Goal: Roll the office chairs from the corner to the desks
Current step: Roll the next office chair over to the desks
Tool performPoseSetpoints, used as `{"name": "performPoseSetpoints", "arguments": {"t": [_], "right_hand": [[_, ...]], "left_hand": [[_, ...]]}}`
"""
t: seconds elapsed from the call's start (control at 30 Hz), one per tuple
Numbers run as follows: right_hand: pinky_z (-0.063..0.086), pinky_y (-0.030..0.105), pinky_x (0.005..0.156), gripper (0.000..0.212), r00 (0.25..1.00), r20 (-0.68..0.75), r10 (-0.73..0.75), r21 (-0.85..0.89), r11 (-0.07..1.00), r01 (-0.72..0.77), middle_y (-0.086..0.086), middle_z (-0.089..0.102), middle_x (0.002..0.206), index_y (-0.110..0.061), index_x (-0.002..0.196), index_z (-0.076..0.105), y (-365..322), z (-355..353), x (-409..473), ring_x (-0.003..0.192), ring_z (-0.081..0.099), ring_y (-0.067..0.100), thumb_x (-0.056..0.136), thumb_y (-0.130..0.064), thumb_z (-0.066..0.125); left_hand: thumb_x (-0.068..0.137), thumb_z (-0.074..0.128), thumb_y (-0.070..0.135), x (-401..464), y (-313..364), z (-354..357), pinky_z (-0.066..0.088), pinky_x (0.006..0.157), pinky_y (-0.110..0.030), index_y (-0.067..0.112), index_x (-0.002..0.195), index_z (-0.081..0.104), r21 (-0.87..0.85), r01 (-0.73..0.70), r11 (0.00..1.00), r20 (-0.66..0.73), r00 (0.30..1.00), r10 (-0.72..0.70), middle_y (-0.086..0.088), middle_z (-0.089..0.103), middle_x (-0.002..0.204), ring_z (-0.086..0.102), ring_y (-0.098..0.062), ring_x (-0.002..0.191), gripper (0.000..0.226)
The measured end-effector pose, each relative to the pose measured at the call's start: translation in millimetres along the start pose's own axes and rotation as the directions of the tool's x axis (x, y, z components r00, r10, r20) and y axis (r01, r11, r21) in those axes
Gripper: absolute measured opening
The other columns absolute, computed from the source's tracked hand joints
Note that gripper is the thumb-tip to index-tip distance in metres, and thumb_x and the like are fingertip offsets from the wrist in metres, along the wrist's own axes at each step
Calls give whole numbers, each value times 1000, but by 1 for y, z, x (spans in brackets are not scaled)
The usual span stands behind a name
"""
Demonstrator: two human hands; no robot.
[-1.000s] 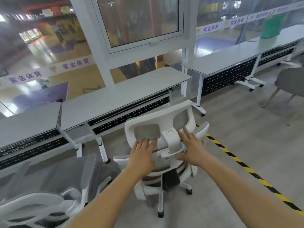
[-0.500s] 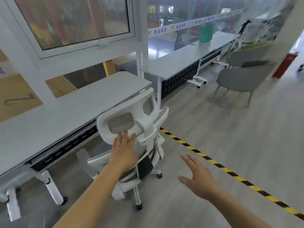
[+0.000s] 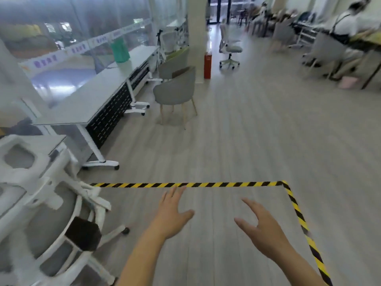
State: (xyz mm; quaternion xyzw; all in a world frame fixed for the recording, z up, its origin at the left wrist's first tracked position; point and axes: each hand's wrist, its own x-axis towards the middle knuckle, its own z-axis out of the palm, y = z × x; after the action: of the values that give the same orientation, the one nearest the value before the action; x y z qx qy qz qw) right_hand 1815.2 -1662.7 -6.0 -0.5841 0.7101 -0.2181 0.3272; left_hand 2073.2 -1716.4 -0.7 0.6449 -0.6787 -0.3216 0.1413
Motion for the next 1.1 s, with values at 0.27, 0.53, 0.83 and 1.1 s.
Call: {"name": "performPoseSetpoints", "arguments": {"t": [0.27,0.53,0.83,1.1], "right_hand": [[35,42,112,62,928,-271,257,219,955,-201,-14,39,150,-37,142,44,166,-147,-58,139,35,11,85,-54,62],[28,41,115,58,727,-449,521,419,841,-344,-16,38,151,-40,141,43,318,-237,-154,142,29,9,87,-49,63],[25,41,118,57,253,-508,823,718,567,-404,-12,35,154,-40,142,43,457,-273,-293,145,25,9,89,-47,63],[26,42,118,61,-146,-480,865,803,366,-471,-7,33,157,-39,144,40,552,-356,-382,146,25,13,88,-54,61]], "left_hand": [[90,60,45,-3,215,164,13,120,-33,40,151,20,15,-332,943,262,912,316,13,10,161,4,-6,148,73],[90,59,46,-34,364,314,21,118,-34,44,149,22,17,-528,849,502,739,449,17,13,159,10,-8,147,70],[89,62,41,-91,514,501,20,118,-33,43,147,28,-153,-761,631,787,292,544,15,17,158,10,-6,146,67],[91,59,47,-142,678,658,16,119,-35,41,149,24,-356,-851,386,837,-107,537,11,15,161,9,-11,147,69]]}}
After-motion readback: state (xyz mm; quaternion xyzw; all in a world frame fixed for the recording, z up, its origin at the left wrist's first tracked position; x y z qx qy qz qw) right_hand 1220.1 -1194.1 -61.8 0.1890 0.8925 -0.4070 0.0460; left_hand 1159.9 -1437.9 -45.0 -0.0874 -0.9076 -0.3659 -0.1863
